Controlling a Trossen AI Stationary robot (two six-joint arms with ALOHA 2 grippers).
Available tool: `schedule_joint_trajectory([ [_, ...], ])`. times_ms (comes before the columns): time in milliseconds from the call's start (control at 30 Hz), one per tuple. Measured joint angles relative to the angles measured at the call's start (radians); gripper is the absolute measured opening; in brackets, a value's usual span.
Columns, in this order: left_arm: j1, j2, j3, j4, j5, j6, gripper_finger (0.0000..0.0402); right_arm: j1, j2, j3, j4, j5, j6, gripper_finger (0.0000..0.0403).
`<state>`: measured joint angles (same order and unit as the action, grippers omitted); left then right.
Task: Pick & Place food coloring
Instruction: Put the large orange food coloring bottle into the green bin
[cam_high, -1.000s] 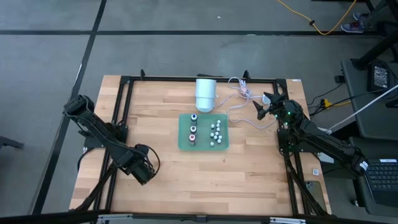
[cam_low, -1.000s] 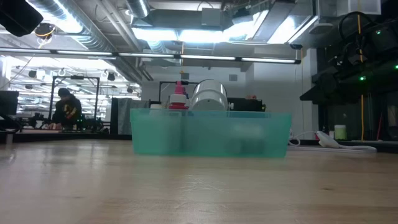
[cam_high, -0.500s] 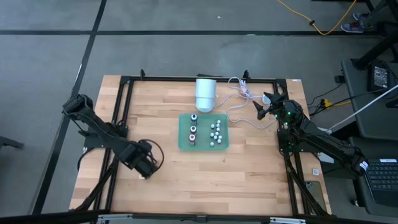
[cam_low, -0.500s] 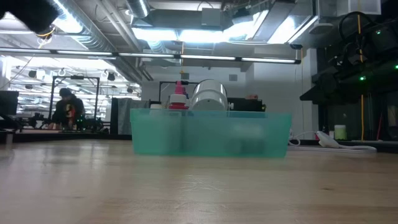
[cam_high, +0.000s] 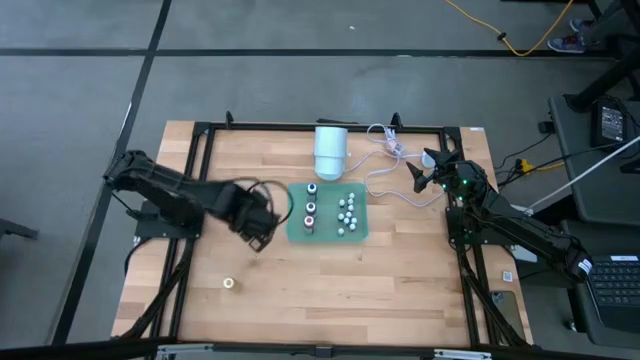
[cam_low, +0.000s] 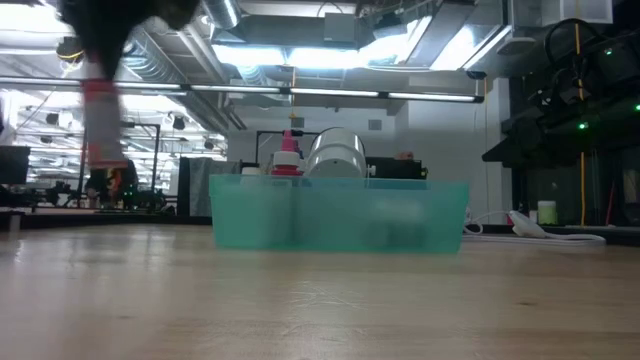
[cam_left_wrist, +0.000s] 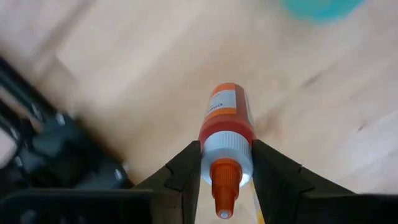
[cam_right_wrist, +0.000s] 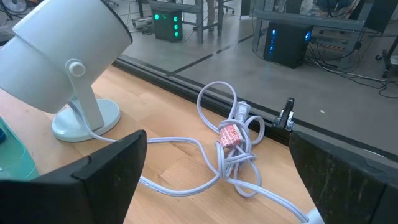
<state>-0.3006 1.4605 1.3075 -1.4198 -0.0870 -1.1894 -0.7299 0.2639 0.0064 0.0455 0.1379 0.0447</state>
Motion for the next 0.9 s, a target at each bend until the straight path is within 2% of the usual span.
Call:
schedule_joint_trajectory([
  [233,0.188,0.087,0.136,-0.002,-0.025,0.262,0.0116,0.000,0.000,0.000,0.000,0.000,0.000,0.0393],
  [433,0.302,0.206,0.270,-0.003,-0.029,0.428,0.0117,0.000,0.000,0.000,0.000,0.000,0.000,0.0393],
  [733,0.410,0.370,0.472,-0.014,-0.028,0.571,0.0117,0.000,0.000,0.000,0.000,0.000,0.000,0.0393],
  [900,0.436,0.425,0.499,-0.021,-0.027,0.601,0.0115,0.000,0.000,0.000,0.000,0.000,0.000,0.0393],
])
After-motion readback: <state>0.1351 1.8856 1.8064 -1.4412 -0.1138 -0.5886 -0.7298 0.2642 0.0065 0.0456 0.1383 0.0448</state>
